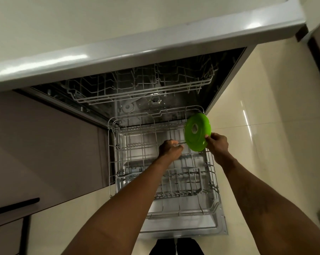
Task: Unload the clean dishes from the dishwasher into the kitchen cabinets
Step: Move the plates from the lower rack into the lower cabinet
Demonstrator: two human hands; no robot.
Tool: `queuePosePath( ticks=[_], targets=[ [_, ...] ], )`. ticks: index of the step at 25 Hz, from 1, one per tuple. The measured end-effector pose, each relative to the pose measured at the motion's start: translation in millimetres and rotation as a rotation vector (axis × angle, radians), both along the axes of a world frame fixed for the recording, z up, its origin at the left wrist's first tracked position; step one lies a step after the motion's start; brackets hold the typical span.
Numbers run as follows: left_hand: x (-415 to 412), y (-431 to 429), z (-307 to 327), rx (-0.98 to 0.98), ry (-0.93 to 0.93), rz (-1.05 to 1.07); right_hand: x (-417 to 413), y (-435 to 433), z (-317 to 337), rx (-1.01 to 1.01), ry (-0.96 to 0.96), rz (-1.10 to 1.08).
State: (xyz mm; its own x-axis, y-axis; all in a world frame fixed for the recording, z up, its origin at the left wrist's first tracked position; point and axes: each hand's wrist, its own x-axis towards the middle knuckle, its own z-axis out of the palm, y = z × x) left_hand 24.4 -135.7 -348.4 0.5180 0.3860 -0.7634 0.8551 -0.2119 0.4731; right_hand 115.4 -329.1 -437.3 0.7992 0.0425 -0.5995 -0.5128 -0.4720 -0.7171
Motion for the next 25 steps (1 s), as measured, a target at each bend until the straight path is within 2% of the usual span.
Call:
queuePosePath(
  ticks=[3,5,9,14,16,18,20,23,25],
  targets=[
    [-1.4,-7.1,40.5,-0.017,-0.030,-0.001,-18.7,1.9,46.7,0.027,-0.022,-0.046],
    [-5.3,-9.6,77.6,-0.017,-0.056,0.013,-36.6,9.0,93.4,-0.013,-0.084,0.010],
    [-30.5,1.5,169.8,-0.111,-0.080,0.151,-75.8,37.5,215.8,-0.128,-0.219,0.272],
    [-75.7,11.7,273.3,-0.460,-0.065,0.462,-129.8,67.5,341.6,-0.136,-0.426,0.609],
    [-91.9,13.4,312.6,-0.470,-0.131,0.496,-145.7,76.7,387.3,-0.141,-0.509,0.753],
    [-103.8,18.6,345.2,-0.388,-0.221,0.560,-156.7,86.2,422.1,-0.124,-0.633,0.844],
    [-116.5,31.7,369.5,-0.324,-0.300,0.632,-164.6,95.9,445.8,-0.058,-0.683,0.824],
    [-145.6,51.3,408.1,-0.425,-0.409,0.671,-168.3,111.6,471.2,0.030,-0.791,0.621],
    [-169.1,65.4,426.2,-0.468,-0.440,0.642,-165.1,122.8,484.5,0.008,-0.877,0.473]
  ],
)
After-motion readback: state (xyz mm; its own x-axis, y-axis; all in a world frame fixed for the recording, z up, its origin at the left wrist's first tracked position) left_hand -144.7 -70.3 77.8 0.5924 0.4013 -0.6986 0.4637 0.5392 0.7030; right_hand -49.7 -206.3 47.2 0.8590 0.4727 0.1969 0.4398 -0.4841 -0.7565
